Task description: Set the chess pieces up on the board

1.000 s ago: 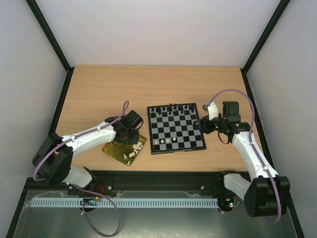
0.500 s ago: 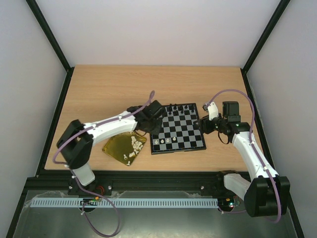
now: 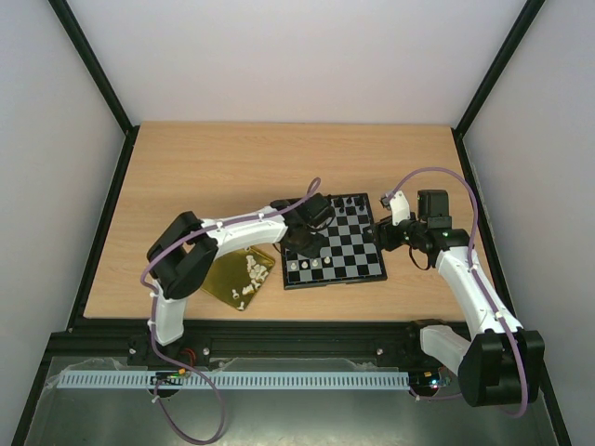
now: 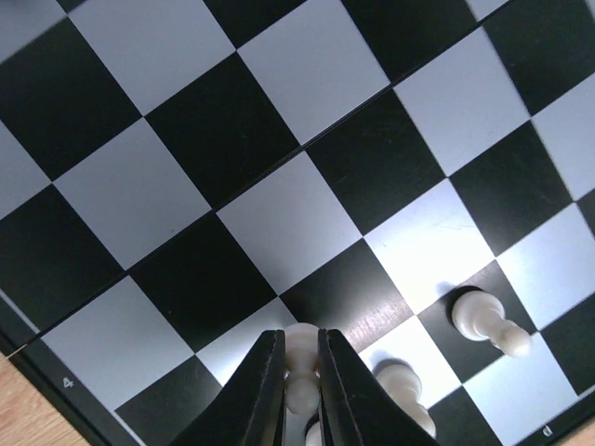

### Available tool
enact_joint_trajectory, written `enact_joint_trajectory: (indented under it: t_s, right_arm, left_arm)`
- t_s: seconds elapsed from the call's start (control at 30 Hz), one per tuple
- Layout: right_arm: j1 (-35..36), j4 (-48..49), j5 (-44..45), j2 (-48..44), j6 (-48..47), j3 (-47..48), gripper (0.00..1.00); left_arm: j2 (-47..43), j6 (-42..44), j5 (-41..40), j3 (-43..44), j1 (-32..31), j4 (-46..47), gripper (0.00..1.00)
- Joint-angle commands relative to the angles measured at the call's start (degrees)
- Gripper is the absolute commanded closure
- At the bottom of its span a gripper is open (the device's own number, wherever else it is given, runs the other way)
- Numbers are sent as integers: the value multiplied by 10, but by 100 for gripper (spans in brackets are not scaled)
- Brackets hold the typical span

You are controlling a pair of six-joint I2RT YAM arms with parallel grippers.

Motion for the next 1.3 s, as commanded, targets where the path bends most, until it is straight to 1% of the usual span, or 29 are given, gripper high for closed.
enact_joint_trajectory:
  t_s: [0.0,0.2,0.3,0.37,0.53,0.6,0.73,0.8,0.9,1.03,1.13,1.27]
  right_arm:
    - [-3,-23,-3,5,-5,-2,35]
    - [-3,-24,-10,11,-3,1,35]
    - [-1,-35,-23,11,-2,18,36]
    - [14,-45,-28,20,-6,36,37]
    - [112,-91,28,76,-34,93,40]
    - [151,-95,39,100,-37,108,41]
    - [231,-91,89,152,-49,133,42]
    - [265,-91,114,181,-61,145,44]
    - [304,-91,142,227,-69,164,44]
    - [350,-98,194,298,-68,200,48]
    - [371,-105,226,342,-63,228,50]
    - [376,-109,242,386,-55,256,53]
  left_arm:
    - [24,5,6,21,-1,-16,89]
    - [7,0,0,25,-1,-14,69]
    - [-30,-2,-22,22,-2,-26,61]
    - [-67,-3,-46,8,-1,-33,56]
    - [-189,-13,-75,-85,28,-16,51]
    - [-244,-19,-87,-135,53,1,46]
    - [-371,4,-96,-234,116,50,34]
    - [-426,14,-100,-274,148,74,30]
    - [-501,26,-96,-328,184,113,27]
    - [-562,32,-118,-349,200,141,24]
    - [-576,31,-125,-354,222,148,23]
    - [-558,26,-123,-350,249,130,23]
